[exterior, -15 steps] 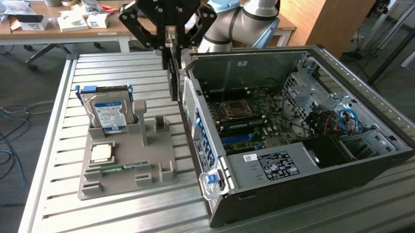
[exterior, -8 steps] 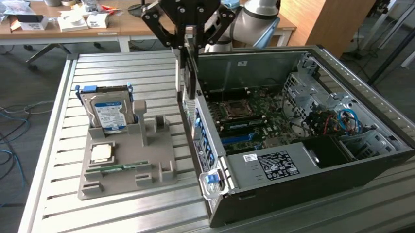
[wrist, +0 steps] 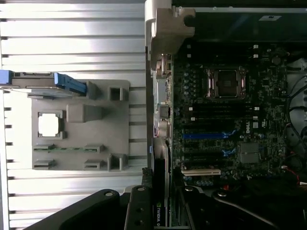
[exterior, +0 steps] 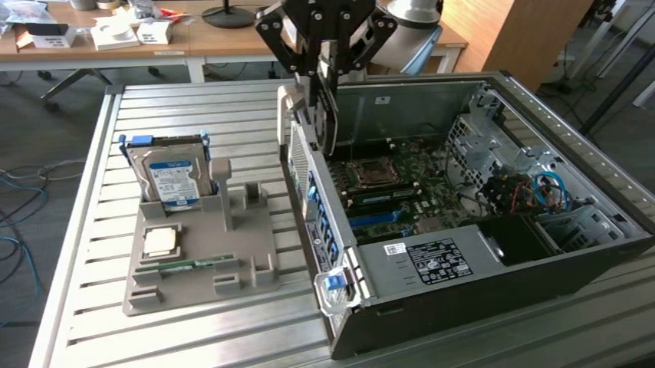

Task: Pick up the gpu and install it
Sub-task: 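Pick up the gpu and move the gpu toward the slot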

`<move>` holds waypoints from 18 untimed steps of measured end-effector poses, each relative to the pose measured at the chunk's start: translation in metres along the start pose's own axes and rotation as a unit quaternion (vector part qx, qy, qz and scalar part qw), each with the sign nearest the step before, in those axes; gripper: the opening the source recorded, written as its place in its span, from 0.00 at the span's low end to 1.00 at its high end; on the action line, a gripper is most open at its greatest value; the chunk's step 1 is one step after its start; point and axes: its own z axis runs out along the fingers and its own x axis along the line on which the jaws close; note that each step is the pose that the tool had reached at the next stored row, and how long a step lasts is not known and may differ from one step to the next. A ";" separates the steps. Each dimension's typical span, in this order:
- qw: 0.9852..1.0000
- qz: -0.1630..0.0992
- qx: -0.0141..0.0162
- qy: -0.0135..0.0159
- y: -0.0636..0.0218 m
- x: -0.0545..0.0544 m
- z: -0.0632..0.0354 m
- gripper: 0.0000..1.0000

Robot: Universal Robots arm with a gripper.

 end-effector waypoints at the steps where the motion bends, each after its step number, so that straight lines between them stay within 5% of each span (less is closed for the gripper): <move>1: 1.000 0.000 0.000 0.000 0.0001 -0.002 0.0001 0.26; 12: 1.000 0.000 0.000 0.000 0.0009 -0.021 0.0006 0.26; 18: 1.000 0.000 0.000 0.000 0.0018 -0.041 0.0011 0.26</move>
